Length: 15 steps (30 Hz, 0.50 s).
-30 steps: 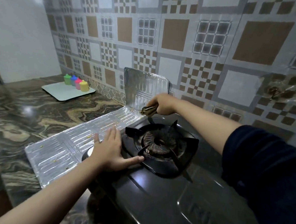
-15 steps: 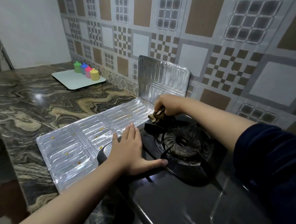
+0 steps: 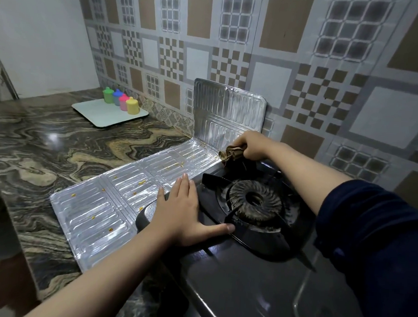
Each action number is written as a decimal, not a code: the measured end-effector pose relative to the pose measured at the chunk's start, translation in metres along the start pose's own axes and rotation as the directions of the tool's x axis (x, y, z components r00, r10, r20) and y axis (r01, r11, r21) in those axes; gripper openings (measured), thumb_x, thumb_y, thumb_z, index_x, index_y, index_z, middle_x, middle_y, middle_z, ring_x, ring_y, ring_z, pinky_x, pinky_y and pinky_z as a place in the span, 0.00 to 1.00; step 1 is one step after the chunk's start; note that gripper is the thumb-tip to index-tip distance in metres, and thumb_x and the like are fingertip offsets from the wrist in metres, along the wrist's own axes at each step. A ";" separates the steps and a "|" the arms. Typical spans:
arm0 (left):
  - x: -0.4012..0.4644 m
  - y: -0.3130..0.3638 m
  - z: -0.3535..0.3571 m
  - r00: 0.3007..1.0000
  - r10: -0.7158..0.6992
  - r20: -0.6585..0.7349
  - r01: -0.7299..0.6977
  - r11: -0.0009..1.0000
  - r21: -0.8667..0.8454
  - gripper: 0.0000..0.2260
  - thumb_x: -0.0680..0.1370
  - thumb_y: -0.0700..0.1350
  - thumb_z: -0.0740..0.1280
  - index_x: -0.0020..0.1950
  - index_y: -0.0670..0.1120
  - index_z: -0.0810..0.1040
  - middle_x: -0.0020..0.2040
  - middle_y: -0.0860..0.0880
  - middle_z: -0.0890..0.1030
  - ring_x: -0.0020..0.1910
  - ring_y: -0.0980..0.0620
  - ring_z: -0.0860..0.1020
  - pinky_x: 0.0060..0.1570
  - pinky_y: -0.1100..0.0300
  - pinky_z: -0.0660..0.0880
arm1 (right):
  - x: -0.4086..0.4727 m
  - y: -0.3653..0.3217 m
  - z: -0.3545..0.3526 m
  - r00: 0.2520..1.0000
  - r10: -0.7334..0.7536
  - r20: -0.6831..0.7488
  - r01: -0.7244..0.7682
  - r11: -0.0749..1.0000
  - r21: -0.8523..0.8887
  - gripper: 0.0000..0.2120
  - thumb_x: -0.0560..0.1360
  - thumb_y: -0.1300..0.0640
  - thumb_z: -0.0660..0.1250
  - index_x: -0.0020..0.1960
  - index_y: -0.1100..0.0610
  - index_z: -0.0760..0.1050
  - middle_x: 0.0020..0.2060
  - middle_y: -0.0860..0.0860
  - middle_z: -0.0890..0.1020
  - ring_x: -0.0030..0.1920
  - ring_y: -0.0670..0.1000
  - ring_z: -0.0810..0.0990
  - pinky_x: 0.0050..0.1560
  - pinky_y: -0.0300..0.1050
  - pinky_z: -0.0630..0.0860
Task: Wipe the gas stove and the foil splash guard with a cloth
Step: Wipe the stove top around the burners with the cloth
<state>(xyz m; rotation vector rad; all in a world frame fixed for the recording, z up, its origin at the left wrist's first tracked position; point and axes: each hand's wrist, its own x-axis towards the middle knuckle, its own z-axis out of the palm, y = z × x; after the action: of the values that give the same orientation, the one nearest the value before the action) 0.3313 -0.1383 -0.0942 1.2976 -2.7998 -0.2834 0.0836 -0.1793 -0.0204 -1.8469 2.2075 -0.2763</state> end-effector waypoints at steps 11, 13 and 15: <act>-0.001 0.002 -0.002 1.000 -0.004 -0.003 0.004 1.000 -0.001 0.64 0.55 0.83 0.47 0.78 0.40 0.42 0.79 0.44 0.42 0.78 0.49 0.41 0.74 0.40 0.41 | -0.009 -0.001 -0.004 0.986 0.159 -0.052 -0.167 0.953 -0.254 0.12 0.68 0.65 0.60 0.47 0.61 0.80 0.39 0.56 0.79 0.42 0.56 0.77 0.37 0.42 0.73; -0.001 0.001 -0.002 1.000 -0.003 -0.002 0.003 1.000 -0.001 0.65 0.54 0.84 0.46 0.78 0.40 0.42 0.79 0.44 0.42 0.78 0.49 0.42 0.74 0.40 0.41 | -0.016 0.006 -0.008 0.982 0.189 -0.032 -0.190 0.941 -0.281 0.09 0.69 0.65 0.61 0.45 0.61 0.79 0.37 0.55 0.77 0.41 0.56 0.76 0.34 0.39 0.70; 0.000 0.000 -0.002 1.000 -0.005 -0.006 0.005 1.000 -0.001 0.66 0.53 0.84 0.45 0.78 0.40 0.42 0.79 0.44 0.42 0.78 0.49 0.42 0.74 0.39 0.42 | -0.023 0.010 -0.010 0.981 0.195 -0.014 -0.190 0.930 -0.316 0.08 0.70 0.65 0.61 0.44 0.61 0.79 0.34 0.54 0.75 0.40 0.55 0.74 0.29 0.39 0.65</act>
<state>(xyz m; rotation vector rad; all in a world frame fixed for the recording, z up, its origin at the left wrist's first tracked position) 0.3318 -0.1386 -0.0924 1.3025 -2.7915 -0.2808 0.0751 -0.1554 -0.0120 -1.7466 2.5173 0.1411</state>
